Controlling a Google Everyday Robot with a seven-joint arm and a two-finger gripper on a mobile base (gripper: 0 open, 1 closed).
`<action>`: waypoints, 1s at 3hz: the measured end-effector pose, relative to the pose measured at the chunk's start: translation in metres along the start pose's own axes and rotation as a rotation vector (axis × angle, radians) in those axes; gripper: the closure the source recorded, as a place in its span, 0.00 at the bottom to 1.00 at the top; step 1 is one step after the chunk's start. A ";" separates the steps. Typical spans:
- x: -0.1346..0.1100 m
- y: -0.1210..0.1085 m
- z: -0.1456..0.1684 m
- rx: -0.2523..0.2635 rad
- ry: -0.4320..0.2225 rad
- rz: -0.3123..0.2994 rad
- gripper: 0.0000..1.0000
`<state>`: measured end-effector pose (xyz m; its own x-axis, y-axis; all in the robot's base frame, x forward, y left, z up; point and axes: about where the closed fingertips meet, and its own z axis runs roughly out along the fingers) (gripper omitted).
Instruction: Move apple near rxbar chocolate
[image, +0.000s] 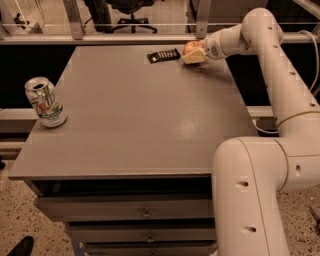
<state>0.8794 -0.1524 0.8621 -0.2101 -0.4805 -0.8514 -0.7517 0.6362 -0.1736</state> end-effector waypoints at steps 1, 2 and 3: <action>0.004 0.002 0.003 -0.012 0.010 0.007 0.28; 0.007 0.005 0.006 -0.024 0.016 0.012 0.06; 0.006 0.012 0.004 -0.053 0.006 0.018 0.00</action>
Offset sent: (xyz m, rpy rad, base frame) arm 0.0111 -0.0093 -0.0005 0.0022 0.0359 0.0128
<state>0.8720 -0.1450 0.8530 -0.2275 -0.4727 -0.8513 -0.7798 0.6121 -0.1315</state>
